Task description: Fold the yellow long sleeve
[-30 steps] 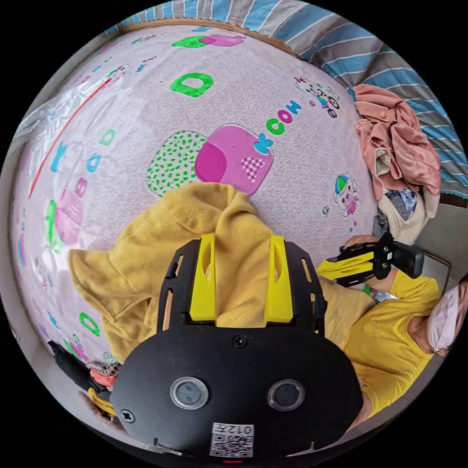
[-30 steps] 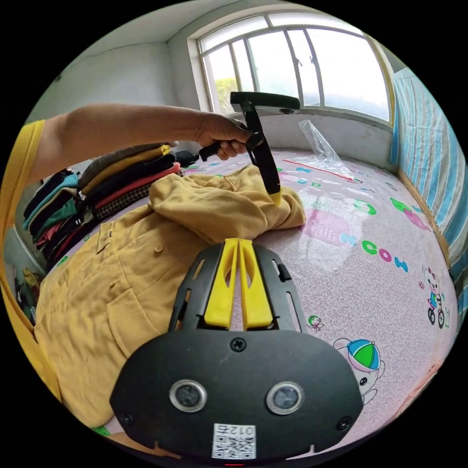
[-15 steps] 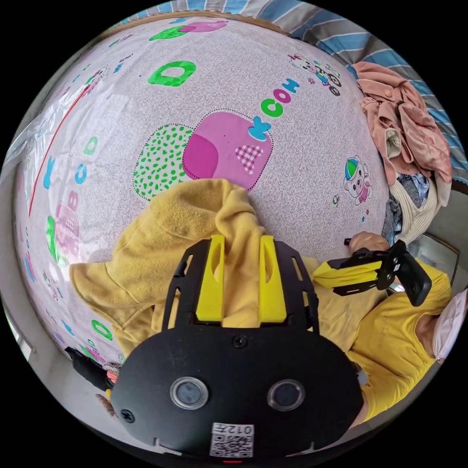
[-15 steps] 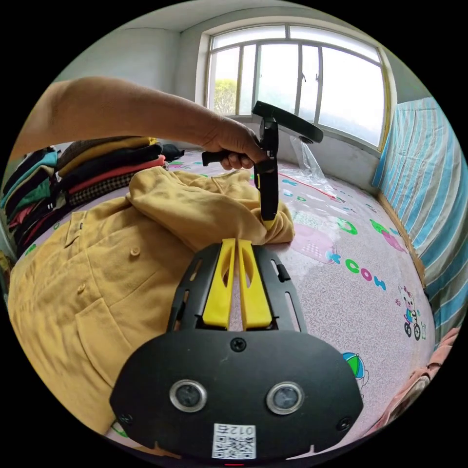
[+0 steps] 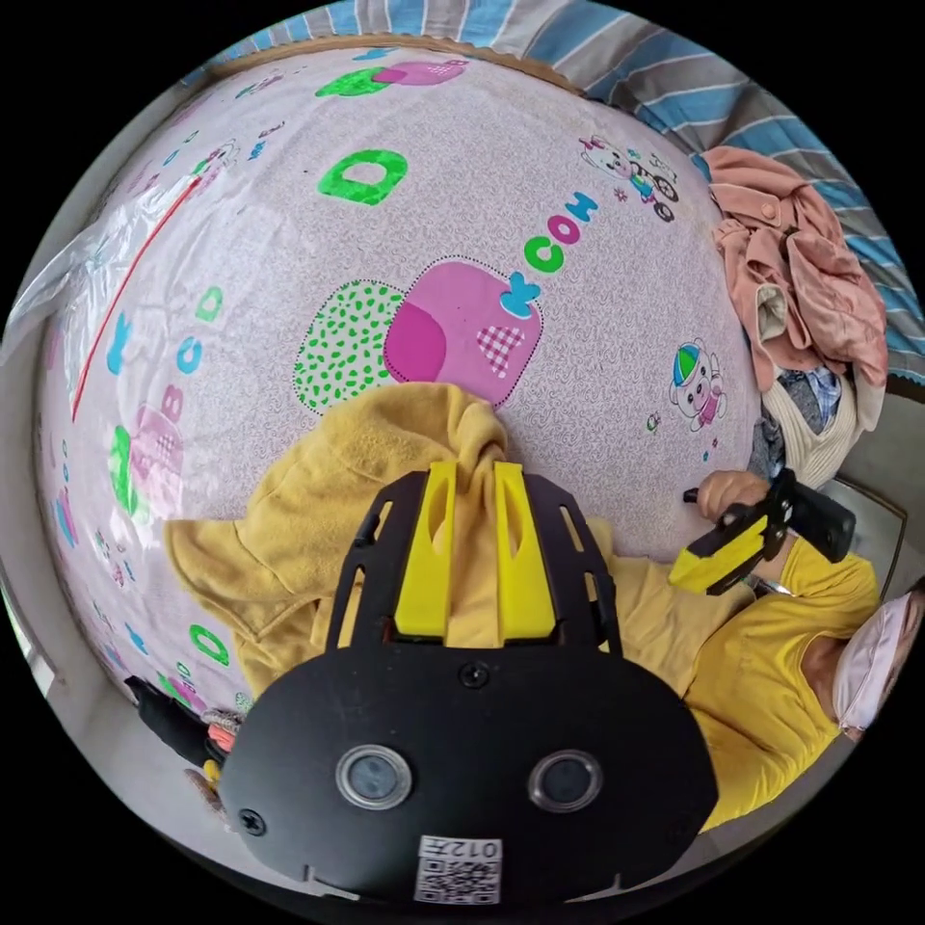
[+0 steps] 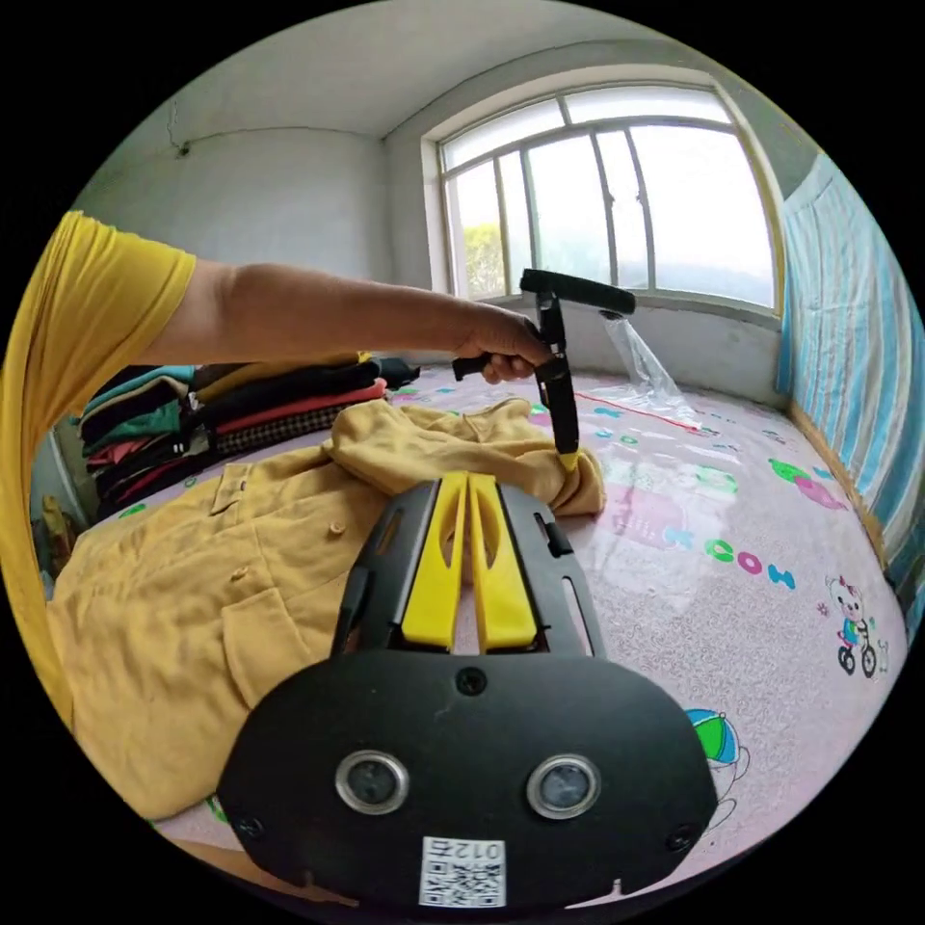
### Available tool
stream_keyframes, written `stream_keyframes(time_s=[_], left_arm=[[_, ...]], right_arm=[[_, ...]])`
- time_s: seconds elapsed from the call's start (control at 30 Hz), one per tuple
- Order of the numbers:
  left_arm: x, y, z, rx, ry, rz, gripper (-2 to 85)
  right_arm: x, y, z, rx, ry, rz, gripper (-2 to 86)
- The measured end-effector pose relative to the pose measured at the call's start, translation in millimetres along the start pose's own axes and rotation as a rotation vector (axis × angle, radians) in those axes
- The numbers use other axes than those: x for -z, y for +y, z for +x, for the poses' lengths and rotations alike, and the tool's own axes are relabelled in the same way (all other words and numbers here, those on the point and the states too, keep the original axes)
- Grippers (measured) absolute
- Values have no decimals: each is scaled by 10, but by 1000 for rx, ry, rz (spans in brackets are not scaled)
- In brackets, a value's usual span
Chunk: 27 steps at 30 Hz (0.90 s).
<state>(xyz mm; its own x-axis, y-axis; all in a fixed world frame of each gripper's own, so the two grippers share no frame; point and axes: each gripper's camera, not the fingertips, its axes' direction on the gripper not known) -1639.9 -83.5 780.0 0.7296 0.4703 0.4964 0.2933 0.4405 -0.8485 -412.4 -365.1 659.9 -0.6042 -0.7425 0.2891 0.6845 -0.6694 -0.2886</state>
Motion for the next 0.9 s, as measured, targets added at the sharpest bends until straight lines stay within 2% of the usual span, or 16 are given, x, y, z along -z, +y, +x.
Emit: stream_keyframes(time_s=[0.13, 0.2, 0.27, 0.33, 0.4, 0.5, 0.6, 0.7, 0.83, 0.9], left_arm=[[192, 218, -252, 17, -48, 35, 86], [-9, 198, -388, 29, -83, -44, 102], [-254, 157, -501, 25, -69, -102, 112], [-459, 139, -629, 5, 10, -86, 109], [-549, 140, -773, 17, 58, -73, 96], [-631, 201, -996, -11, 279, -41, 69], [-625, 351, -1089, -47, 326, 8, 59], [-477, 578, -1334, -4, 311, 118, 61], [-536, 648, -1496, -10, 428, 88, 89], [-553, 643, -1458, -28, 407, 58, 101]], right_arm=[[-421, -99, -254, 54, 133, -61, 75], [-636, -146, -387, 95, 143, -105, 75], [-832, -163, -540, 151, 166, -178, 59], [-1076, -167, -745, 220, 267, -253, 22], [-1188, -168, -892, 304, 287, -290, 10], [-1196, -143, -858, 363, 159, -332, 2], [-1104, -153, -692, 328, 40, -346, -1], [-1290, -159, -773, 367, -74, -476, -2], [-1674, -189, -1032, 439, 29, -552, 1], [-1576, -309, -965, 366, 19, -444, 4]])
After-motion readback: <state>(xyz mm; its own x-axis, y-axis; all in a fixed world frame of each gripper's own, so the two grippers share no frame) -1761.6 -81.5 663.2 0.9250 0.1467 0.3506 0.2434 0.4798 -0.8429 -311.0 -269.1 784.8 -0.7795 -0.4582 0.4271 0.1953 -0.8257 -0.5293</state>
